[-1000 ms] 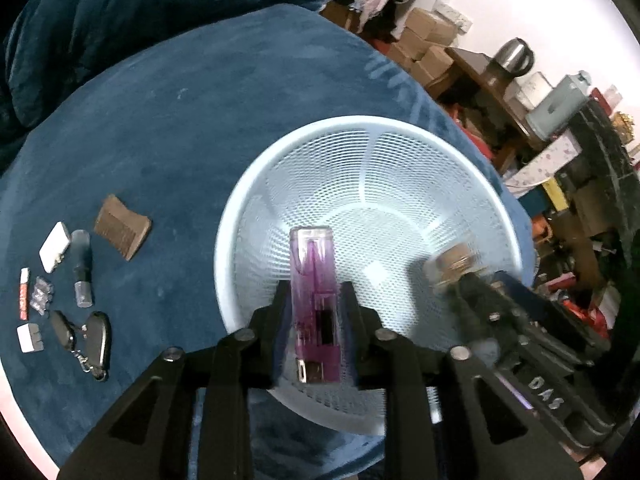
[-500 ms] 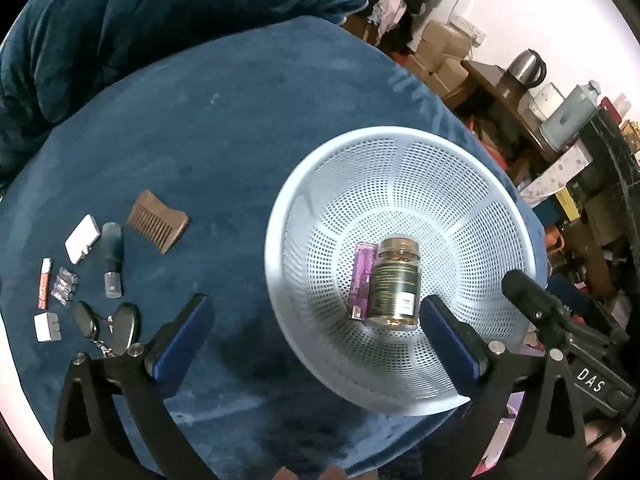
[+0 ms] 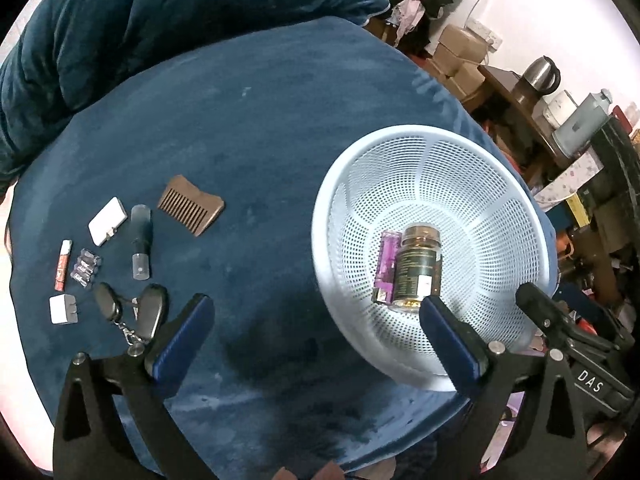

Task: Organize rigid objects
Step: 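Open both tools to drop the lighter and jar into the basket, then withdraw both tools from the basket back over the table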

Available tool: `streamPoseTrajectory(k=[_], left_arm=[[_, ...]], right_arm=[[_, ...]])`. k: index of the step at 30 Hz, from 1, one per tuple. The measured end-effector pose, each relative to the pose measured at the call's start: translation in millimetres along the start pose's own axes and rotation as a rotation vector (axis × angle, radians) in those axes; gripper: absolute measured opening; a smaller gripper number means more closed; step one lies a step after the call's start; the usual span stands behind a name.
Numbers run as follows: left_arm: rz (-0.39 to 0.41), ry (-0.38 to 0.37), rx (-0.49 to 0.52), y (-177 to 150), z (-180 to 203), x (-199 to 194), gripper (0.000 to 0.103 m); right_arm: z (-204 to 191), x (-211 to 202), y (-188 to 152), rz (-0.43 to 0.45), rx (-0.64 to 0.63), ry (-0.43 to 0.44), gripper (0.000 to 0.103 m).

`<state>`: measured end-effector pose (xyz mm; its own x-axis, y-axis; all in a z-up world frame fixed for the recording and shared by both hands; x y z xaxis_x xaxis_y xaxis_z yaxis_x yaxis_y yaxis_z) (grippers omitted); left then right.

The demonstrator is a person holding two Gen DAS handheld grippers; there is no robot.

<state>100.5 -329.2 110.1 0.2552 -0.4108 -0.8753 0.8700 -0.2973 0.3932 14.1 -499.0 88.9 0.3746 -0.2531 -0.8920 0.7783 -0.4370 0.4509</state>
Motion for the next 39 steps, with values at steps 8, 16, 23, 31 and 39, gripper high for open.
streamPoseTrajectory(k=[8,16,23,31,39], left_arm=[[0.004,-0.001,-0.009,-6,-9,-8,0.103],[-0.001,-0.003,-0.025,-16,-25,-17,0.103],[0.007,0.009,-0.05,-25,-47,-28,0.103],[0.025,0.014,-0.095,-35,-79,-43,0.103],[0.036,0.016,-0.131,-43,-108,-54,0.103]], right_arm=[[-5,-5,-4,0.0,-0.016,-0.004,0.103],[-26,-12,-11,0.001,-0.061,0.004,0.103],[-47,-18,-16,0.005,-0.103,0.006,0.103],[-73,-26,-19,0.018,-0.158,0.004,0.103],[-95,-29,-25,0.021,-0.194,-0.007,0.103]])
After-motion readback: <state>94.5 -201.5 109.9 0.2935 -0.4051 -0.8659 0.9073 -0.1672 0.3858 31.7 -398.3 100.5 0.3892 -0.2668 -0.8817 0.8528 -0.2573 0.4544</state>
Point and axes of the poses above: each gripper's, at about its wrist camera, not at the fingertips, and x roughly the way its jaws point, z to its right, y to its top, the point moved 6 cm from there along x, roughly the way its jaws point, and after that the axes turned 11 degrees about -y, right-handed, at the moved point
